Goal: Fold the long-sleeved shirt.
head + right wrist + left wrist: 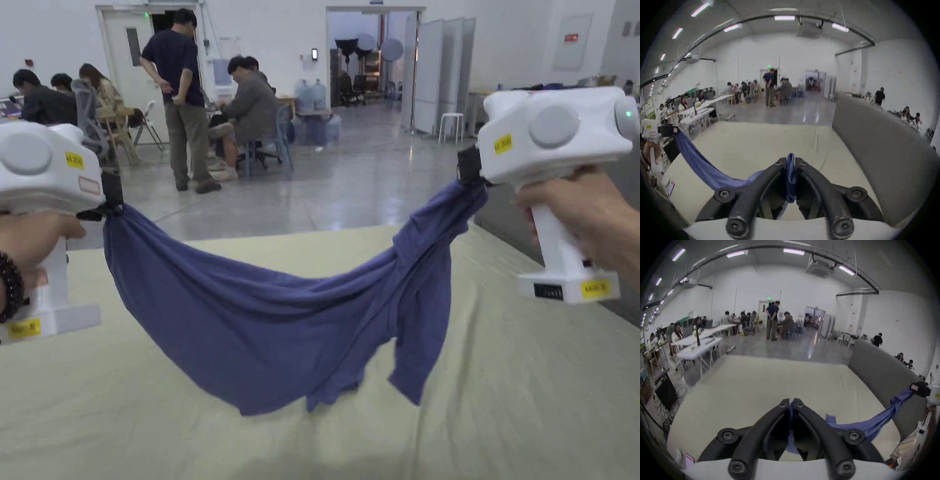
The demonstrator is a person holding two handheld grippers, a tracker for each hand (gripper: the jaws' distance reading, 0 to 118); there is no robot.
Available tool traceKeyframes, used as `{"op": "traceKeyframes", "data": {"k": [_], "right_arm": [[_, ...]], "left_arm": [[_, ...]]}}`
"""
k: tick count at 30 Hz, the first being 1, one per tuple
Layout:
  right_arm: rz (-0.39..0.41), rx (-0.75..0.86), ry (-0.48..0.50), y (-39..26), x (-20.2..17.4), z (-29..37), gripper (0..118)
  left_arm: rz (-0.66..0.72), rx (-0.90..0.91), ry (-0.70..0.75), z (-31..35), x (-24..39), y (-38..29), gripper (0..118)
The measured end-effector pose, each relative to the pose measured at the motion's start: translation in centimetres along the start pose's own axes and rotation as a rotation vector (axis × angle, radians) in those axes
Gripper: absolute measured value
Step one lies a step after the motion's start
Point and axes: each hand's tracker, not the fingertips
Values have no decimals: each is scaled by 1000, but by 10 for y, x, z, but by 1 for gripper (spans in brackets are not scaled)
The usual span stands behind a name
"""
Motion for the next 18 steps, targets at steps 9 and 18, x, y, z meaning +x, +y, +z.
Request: {"op": "traceKeyframes", "data": {"k": [9,18], "right_arm": [[-86,117,-126,128,27,-21,5],[-184,12,-112,72,44,-80,5]], "left_arm": [[68,106,93,5,-6,103,0],[54,65,51,-40,-7,61,0]]}}
